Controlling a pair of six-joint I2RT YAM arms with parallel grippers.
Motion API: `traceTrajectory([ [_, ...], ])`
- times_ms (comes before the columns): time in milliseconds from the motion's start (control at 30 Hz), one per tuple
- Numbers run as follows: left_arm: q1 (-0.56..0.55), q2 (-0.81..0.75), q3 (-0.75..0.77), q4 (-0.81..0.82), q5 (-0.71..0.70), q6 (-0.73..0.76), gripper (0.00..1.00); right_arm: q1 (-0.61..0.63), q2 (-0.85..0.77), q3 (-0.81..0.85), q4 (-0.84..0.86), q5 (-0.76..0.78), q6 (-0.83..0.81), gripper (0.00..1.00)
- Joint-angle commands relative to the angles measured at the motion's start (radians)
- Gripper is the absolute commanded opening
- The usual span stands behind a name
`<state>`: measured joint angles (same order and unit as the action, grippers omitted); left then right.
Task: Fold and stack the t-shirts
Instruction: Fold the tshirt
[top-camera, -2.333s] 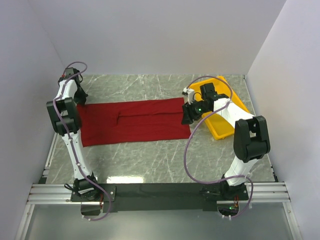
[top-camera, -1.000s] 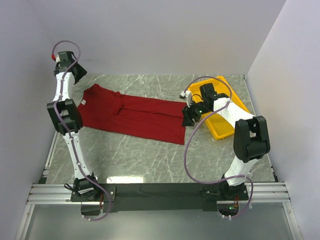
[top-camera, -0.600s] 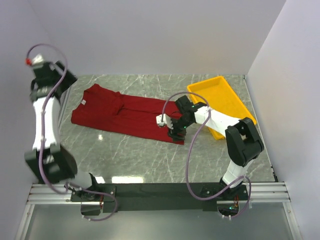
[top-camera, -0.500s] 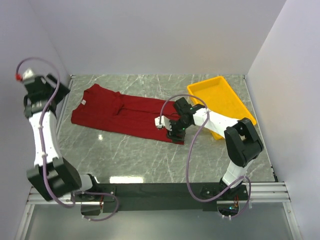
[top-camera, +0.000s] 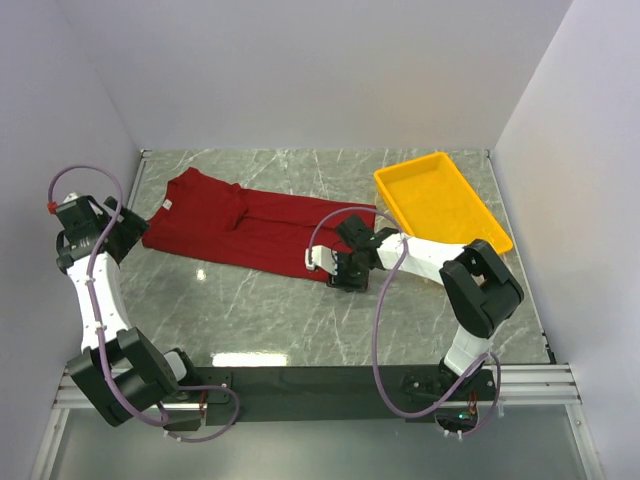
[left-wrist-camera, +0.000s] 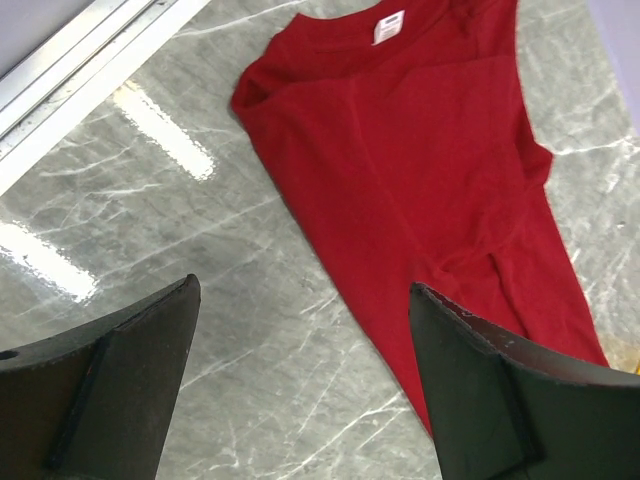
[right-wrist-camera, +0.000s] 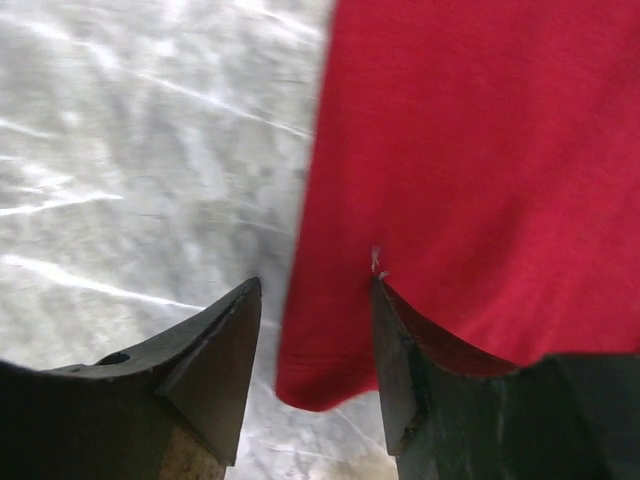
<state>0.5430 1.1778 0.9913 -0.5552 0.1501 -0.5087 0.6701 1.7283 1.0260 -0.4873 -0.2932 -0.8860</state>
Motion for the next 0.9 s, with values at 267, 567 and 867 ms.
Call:
traceTrajectory([
  [267,0.011,-0.049,-0.031,0.032,0.072,-0.014,0.89,0.025,0.020,-0.007,0.013,0.082,0.090,0.06],
  [567,0.012,-0.052,-0.124,0.086,0.150,-0.056,0.88,0.117,-0.087,-0.066,-0.192,0.003,0.071,0.00],
  [867,0.012,-0.020,-0.189,0.124,0.190,-0.083,0.88,0.258,-0.124,-0.087,-0.257,-0.069,0.067,0.00],
])
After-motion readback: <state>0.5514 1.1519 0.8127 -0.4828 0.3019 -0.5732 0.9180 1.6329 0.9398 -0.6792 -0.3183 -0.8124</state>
